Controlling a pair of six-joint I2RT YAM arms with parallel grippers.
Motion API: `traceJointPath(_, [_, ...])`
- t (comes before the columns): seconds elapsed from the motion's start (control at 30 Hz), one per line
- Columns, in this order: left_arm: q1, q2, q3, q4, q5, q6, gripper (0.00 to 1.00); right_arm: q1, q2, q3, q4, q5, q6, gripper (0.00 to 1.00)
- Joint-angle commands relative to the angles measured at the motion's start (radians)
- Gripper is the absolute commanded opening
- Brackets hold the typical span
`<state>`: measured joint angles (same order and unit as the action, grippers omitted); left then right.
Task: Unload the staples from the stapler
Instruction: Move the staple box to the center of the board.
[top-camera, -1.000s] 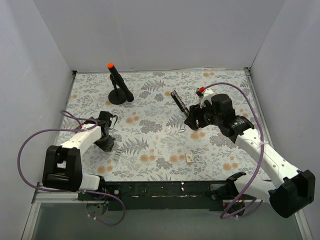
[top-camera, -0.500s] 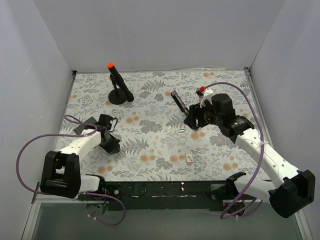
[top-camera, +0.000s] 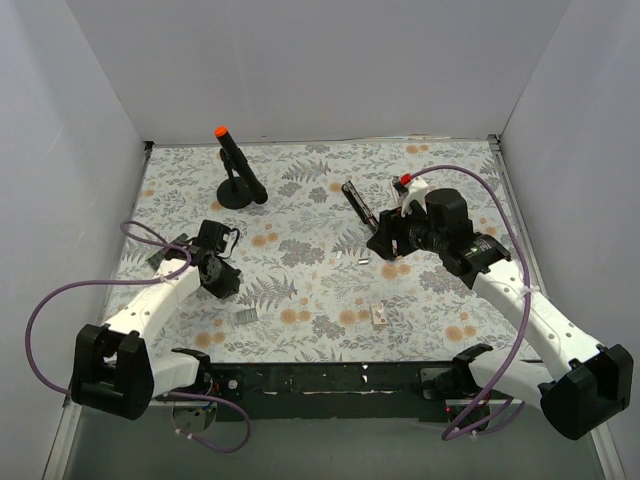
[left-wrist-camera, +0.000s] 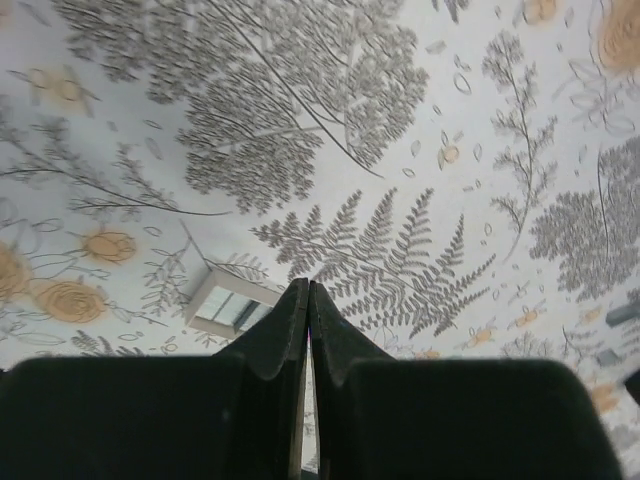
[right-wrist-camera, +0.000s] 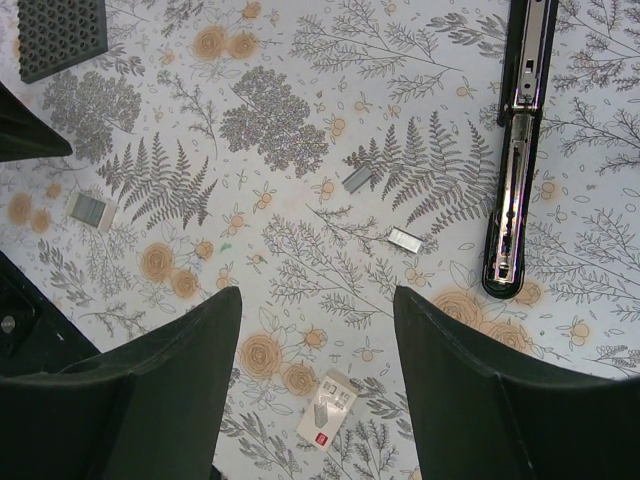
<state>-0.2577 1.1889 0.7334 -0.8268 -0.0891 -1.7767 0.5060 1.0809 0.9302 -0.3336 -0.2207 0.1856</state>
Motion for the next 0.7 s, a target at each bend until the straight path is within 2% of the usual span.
traceJointPath(0.0, [0.027, 0.000, 0.037, -0.210, -0.225, -0.105, 0.00, 0.003, -0.045, -0.014, 0.025, -0.019, 0.006, 0.70])
traceJointPath(0.2, [0.054, 0.044, -0.006, -0.264, -0.232, -0.145, 0.00, 0.003, -0.081, -0.033, 0.022, -0.008, 0.000, 0.70])
traceJointPath(0.47, [0.054, 0.077, -0.087, -0.137, -0.058, -0.101, 0.00, 0.003, -0.082, -0.036, 0.028, -0.009, 0.000, 0.70])
traceJointPath(0.67, [0.051, 0.095, -0.129, -0.077, -0.038, -0.095, 0.00, 0.003, -0.082, -0.036, 0.036, -0.012, 0.003, 0.70])
